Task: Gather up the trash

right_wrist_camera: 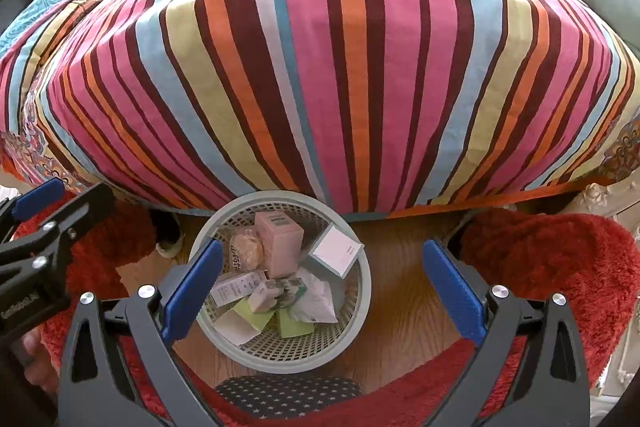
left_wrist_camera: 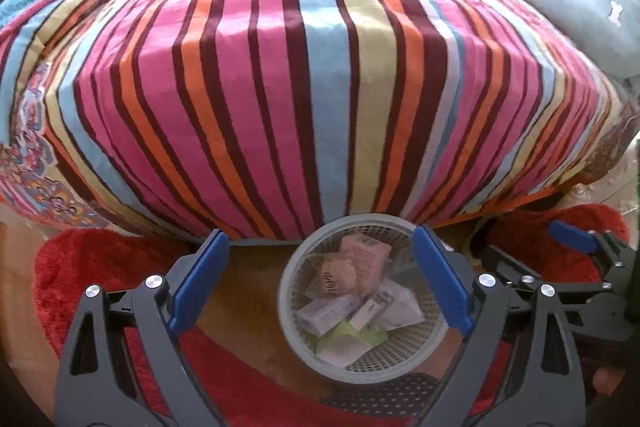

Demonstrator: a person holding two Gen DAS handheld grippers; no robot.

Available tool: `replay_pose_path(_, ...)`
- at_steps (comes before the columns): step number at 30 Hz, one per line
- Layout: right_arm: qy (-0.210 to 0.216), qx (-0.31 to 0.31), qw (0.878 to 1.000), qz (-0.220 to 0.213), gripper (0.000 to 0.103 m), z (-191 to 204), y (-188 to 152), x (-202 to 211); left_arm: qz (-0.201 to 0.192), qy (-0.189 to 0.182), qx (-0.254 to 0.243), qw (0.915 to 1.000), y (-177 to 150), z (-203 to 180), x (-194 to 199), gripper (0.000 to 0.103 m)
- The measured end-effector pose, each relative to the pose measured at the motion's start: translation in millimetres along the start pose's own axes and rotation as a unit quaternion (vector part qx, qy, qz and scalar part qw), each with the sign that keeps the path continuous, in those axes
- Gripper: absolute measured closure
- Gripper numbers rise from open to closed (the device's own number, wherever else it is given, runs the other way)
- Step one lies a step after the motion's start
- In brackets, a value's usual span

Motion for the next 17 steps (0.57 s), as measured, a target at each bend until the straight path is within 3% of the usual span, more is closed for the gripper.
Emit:
replay_pose_path(10, -0.002, -0.002, 1.000, 0.005, 0.007, -0.8, -2.6, -5.4, -0.010, -0.010, 0.006, 0.9999, 2.4, 1.3, 5.7, 0.013)
replay_pose_path(17, 0.001, -0.003, 1.000, 0.007, 0.007, -1.1, -3.3, -6.3, -0.007, 0.011, -0.013, 0.9998, 3.4, -5.0, 5.6, 0.013)
Point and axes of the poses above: each gripper's, at about its wrist camera, not at the fingertips, and x roughly against the way its jaws point, z to its left, y to its top, the point moved 5 cm from there along -x, roughly the way its jaws point, and after that the axes turned 2 degrees about y, right-handed, at the moved point
